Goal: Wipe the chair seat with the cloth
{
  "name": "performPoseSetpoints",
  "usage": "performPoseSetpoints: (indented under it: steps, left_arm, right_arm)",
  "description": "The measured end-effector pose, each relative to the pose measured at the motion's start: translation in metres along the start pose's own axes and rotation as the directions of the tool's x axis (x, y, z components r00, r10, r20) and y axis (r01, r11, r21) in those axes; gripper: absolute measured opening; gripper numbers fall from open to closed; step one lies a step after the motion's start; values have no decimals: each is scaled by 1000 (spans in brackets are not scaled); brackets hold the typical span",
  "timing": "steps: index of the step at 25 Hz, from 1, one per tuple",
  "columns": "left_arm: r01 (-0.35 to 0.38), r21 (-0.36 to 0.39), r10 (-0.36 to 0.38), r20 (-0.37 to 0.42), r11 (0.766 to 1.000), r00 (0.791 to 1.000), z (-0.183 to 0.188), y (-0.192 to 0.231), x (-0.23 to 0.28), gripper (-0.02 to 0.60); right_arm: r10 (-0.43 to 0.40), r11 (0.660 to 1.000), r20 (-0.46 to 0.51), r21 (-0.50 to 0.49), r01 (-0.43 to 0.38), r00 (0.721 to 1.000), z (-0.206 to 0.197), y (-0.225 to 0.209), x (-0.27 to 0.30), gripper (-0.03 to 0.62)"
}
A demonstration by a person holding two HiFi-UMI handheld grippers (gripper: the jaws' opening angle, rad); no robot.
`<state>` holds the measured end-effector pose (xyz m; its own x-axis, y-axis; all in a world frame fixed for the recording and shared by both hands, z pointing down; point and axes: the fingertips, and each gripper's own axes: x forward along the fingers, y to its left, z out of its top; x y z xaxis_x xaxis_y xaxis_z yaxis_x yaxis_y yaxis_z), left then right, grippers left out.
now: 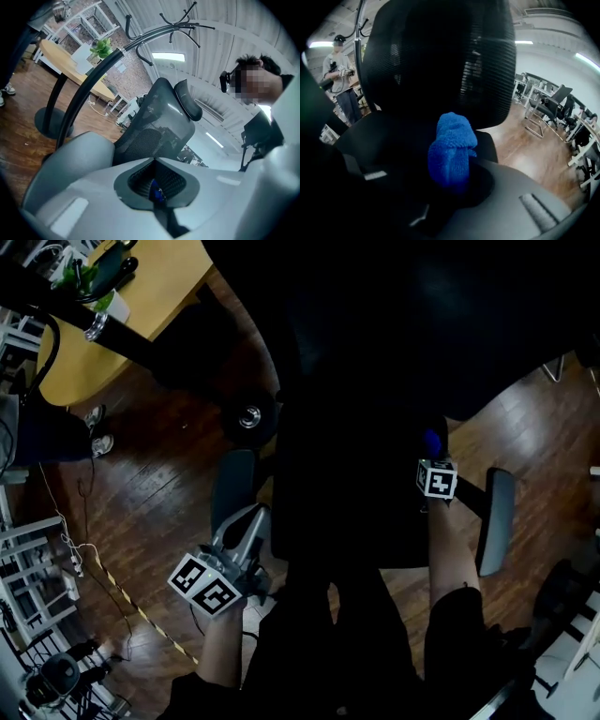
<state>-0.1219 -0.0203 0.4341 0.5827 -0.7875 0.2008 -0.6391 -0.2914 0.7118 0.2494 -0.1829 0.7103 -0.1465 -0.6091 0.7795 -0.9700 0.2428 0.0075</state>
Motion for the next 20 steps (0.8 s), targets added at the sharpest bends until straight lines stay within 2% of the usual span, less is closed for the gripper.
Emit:
performPoseSetpoints:
  steps: [4, 12, 14, 16, 18, 20]
  left_arm:
    - [-6, 1, 6, -11, 1000, 1000, -3, -1, 1, 0]
    - [-23, 36, 23, -6, 999, 1000, -4, -1, 4, 0]
    - [-25, 31, 25, -2, 999, 1000, -3, 1, 4, 0]
    - [-25, 18, 25, 6, 1000, 1000, -2, 3, 4, 0]
    - [-24, 15, 24, 15, 1000, 1000, -1, 3, 5, 0]
    - [-22, 26, 22, 18, 999, 1000, -1, 1, 6, 0]
  right_arm:
    - [-8, 1000, -2, 7, 8, 1000, 0, -12, -11, 38]
    - [32, 998, 25, 44, -33, 999, 5, -1, -12, 38]
    - [101, 995, 56, 16, -102, 993, 12, 36, -13, 38]
    - [199, 980, 81, -34, -197, 977, 22, 93, -12, 38]
    - [290, 956, 84, -68, -285, 953, 32, 156, -11, 38]
    - [391, 920, 77, -64, -387, 917, 33, 220, -7, 38]
